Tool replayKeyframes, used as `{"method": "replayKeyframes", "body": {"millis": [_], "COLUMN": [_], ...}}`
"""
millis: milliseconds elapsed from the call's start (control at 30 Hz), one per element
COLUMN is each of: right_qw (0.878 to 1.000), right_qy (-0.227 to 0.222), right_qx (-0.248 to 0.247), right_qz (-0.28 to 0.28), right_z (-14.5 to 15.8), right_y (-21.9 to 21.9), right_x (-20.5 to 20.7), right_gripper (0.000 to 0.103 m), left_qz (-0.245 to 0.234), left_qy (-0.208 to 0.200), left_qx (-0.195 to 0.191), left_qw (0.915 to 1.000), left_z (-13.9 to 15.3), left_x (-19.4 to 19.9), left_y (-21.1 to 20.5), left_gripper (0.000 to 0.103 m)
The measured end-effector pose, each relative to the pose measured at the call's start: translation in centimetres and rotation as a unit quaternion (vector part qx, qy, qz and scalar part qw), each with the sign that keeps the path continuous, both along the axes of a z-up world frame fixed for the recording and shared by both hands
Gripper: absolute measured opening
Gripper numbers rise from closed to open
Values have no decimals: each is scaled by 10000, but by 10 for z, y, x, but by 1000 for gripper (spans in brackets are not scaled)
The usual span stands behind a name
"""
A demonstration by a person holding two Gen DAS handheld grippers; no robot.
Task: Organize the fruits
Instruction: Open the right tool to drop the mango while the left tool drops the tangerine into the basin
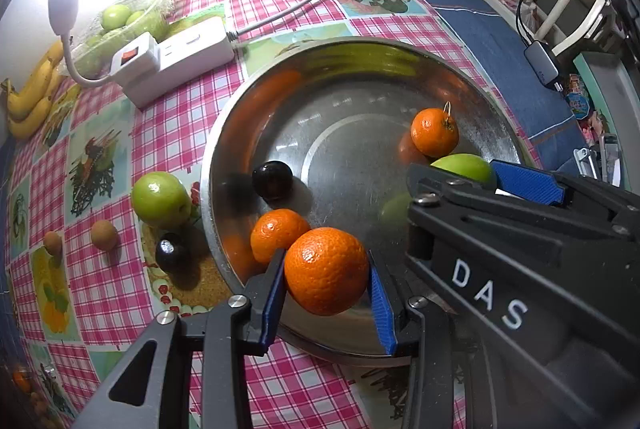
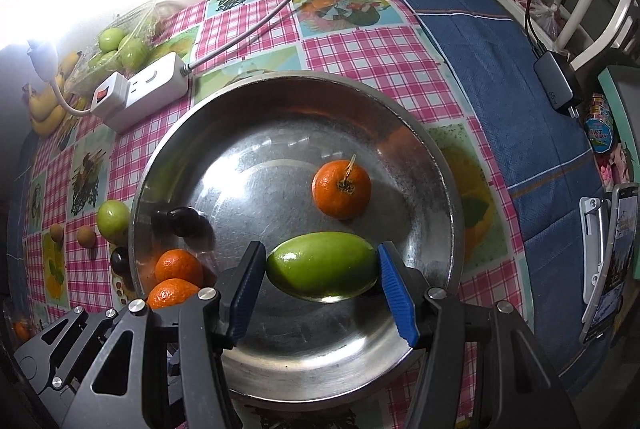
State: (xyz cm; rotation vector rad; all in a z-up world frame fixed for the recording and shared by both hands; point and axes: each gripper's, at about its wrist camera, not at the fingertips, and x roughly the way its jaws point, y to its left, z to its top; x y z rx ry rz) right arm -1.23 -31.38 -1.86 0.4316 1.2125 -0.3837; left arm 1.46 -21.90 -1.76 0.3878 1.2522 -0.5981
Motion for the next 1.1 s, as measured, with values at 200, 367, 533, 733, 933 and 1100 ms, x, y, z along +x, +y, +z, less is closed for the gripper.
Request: {"method": "replayKeyframes", "body": {"millis": [200, 367, 533, 733, 933, 1100], "right_qw": [10000, 10000, 9999, 9999, 9998, 9997], "right_qy": [45, 74, 91, 93, 23, -99], "right_qx": [-9, -25, -57, -13, -7, -83], "right_qz": [41, 60, 104, 116, 174, 208], "right_z": [-1, -2, -2, -2, 2, 11], "right_y": [2, 3, 5, 4, 5, 7], "right_x": [0, 1, 2, 2, 2, 1], "right_gripper": [60, 60, 60, 60, 60, 60], "left_qz": [-1, -8, -9, -13, -5, 12], "left_qy": [33, 39, 64, 77, 32, -38], "left_qx": [-15, -3, 0, -5, -54, -103], "left_qw": [10000, 10000, 10000, 10000, 10000, 9999], "left_z": [0, 0, 0, 0, 5, 13], "left_x": [-1, -2, -1, -2, -1, 0], "left_y": [1, 1, 1, 2, 4, 6], "left_gripper": [41, 41, 42, 46, 46, 46]}}
